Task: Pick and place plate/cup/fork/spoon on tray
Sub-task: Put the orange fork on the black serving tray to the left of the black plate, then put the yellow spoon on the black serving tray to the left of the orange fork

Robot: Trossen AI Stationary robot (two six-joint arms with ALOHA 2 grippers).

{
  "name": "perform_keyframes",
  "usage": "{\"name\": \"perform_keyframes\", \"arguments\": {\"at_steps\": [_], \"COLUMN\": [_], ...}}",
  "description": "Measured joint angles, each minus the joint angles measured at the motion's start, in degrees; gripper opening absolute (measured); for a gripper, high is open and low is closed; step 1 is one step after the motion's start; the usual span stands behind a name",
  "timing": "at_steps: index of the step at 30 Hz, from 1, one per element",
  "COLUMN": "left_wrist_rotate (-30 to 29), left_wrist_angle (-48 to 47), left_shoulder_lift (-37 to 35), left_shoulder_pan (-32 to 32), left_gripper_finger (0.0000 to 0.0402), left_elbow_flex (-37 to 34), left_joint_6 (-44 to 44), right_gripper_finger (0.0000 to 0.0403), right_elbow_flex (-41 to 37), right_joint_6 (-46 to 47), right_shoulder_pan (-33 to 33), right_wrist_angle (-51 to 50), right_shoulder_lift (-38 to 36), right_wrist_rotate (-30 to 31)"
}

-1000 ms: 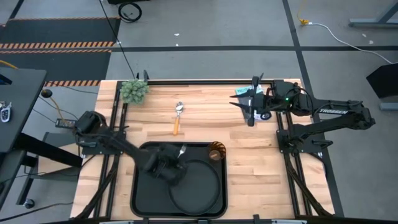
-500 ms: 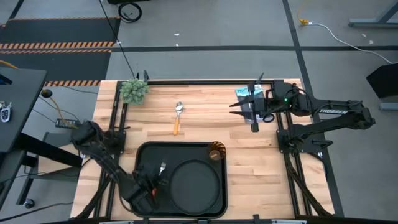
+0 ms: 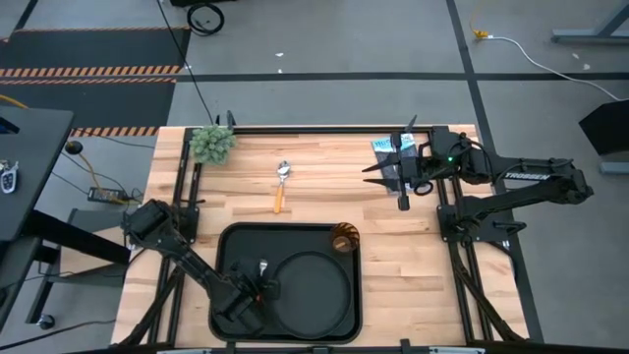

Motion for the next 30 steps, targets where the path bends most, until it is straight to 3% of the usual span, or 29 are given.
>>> {"name": "perform_keyframes", "arguments": {"at_steps": [9, 15, 30], "left_wrist_rotate": [-0.19, -1.6, -1.5], "left_wrist_angle": [-0.1, 4.61, 1.93], "left_shoulder_lift": [0.04, 0.04, -0.7], "left_shoulder_pan": [0.89, 1.16, 1.67], "left_gripper_finger": [0.0014, 0.0018, 0.0115], "left_elbow_flex": [0.29, 0.35, 0.34], "left_joint_6": [0.46, 1.2, 2.67], "right_gripper_finger": [0.0103, 0.0103, 0.0103], "right_elbow_flex": [0.0, 0.0, 0.0], "right_joint_6": [0.47, 1.08, 1.66], "right_shoulder_pan": [0.0, 0.0, 0.0], "right_wrist_angle": [-1.41, -2.03, -2.05], "right_shoulder_lift": [0.0, 0.0, 0.0], "right_wrist_rotate": [0.0, 0.01, 0.0]}}
